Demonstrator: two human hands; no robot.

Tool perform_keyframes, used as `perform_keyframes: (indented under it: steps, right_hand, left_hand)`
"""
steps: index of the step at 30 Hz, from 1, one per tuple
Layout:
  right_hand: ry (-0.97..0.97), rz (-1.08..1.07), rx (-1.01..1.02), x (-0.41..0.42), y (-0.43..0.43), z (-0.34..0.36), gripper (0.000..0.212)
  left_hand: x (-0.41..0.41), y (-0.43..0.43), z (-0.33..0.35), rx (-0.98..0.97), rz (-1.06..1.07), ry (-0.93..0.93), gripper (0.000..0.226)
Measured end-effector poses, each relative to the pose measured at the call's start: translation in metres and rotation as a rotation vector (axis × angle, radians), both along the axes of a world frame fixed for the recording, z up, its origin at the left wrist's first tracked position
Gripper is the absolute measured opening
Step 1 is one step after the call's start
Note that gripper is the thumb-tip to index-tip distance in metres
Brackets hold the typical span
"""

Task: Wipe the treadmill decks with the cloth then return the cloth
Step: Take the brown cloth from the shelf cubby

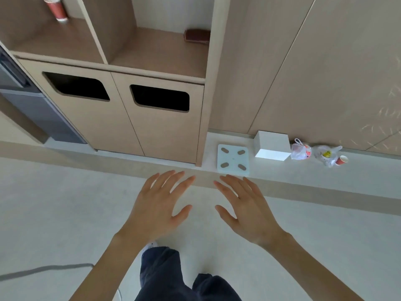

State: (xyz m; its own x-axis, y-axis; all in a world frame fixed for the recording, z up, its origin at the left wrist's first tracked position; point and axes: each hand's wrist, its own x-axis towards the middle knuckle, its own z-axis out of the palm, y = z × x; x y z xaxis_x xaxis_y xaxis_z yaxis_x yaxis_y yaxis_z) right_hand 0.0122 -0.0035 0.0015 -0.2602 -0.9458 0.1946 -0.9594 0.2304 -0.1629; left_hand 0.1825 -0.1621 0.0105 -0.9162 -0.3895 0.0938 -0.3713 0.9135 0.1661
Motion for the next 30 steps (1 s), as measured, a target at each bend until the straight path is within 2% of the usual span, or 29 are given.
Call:
perform_keyframes:
  steps: [7, 16, 22, 30]
  right_hand:
    - [0.018, -0.014, 0.057, 0.044, -0.071, -0.011, 0.051]
    - [0.099, 0.025, -0.018, 0.09, -0.18, 0.008, 0.045]
    - [0.106, 0.064, -0.159, 0.102, -0.223, 0.029, 0.048]
    - [0.072, 0.07, -0.13, 0.094, -0.247, 0.019, 0.044]
  left_hand:
    - [0.054, -0.086, 0.003, -0.01, 0.04, 0.002, 0.057]
    - [0.11, -0.19, 0.022, -0.125, -0.017, 0.044, 0.049]
    - [0.133, -0.222, 0.025, -0.131, 0.047, 0.105, 0.048]
    - [0.117, -0.242, 0.008, -0.096, 0.055, 0.122, 0.049]
